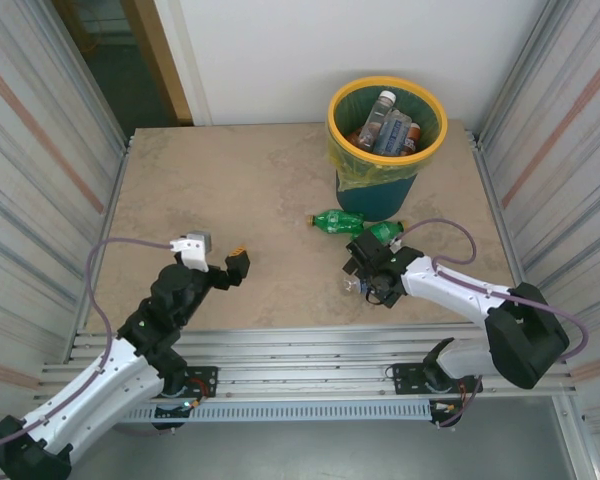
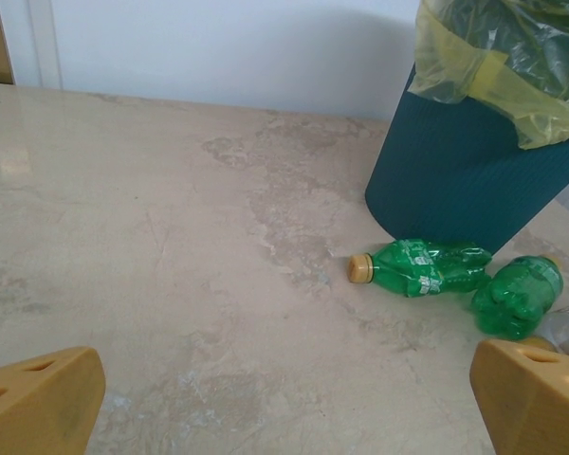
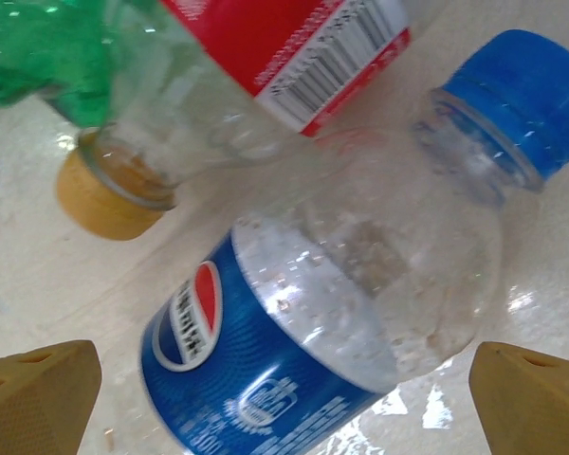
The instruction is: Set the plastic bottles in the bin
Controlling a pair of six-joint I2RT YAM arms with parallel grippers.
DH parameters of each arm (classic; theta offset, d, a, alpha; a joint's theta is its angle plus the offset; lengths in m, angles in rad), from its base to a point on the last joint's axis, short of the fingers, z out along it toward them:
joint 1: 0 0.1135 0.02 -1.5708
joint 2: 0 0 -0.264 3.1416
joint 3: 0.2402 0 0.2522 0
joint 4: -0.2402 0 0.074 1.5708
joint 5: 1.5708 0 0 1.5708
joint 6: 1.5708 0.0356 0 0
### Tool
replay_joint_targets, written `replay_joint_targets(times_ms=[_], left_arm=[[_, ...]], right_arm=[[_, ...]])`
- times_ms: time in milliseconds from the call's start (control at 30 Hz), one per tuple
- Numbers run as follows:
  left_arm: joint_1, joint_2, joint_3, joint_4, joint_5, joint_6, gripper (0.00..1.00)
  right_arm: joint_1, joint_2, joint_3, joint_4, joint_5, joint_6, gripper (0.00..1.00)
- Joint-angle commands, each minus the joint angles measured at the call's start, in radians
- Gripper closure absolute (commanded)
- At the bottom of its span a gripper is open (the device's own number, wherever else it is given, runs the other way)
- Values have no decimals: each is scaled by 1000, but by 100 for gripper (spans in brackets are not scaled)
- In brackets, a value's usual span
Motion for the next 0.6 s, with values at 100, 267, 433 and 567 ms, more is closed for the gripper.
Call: replay_joint_targets(times_ms=[100, 267, 433, 567], left_arm=[[6, 12, -8, 41, 13, -19, 1], [9, 15, -8, 39, 16, -23, 1], [10, 13, -5, 38, 14, -27, 1], [10, 13, -5, 37, 13, -33, 1]], right_arm=[[-8, 20, -25, -8, -6, 22, 1], [-15, 31, -48, -4, -19, 13, 5], [-18, 41, -71, 17, -27, 2, 18], [-26, 46, -92, 37, -41, -1, 30]])
